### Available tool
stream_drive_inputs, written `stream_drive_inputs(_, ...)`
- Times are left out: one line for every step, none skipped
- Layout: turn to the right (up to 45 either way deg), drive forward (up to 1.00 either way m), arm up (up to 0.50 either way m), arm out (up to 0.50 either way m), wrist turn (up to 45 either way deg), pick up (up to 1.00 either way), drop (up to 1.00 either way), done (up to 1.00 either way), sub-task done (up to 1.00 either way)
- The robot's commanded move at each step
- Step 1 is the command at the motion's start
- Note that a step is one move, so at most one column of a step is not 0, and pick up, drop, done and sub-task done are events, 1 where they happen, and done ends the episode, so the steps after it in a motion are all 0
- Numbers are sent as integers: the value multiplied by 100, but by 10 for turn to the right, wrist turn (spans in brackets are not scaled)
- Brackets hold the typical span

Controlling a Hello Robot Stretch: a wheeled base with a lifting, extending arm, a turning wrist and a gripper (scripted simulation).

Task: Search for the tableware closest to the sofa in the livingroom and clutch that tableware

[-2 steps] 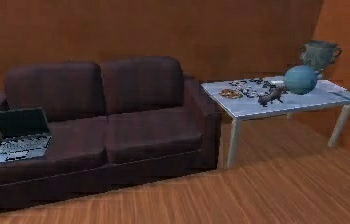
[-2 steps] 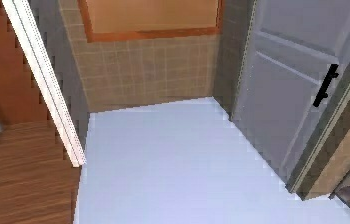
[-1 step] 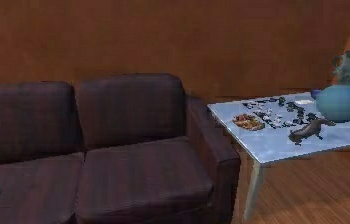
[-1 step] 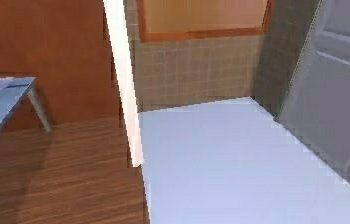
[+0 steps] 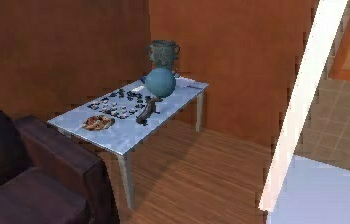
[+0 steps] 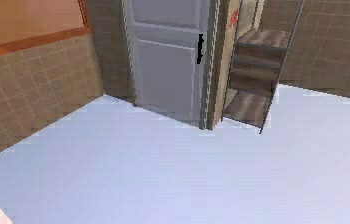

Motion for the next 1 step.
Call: stream_drive_inputs(90, 0, 0, 0, 0, 0, 0, 0, 0)
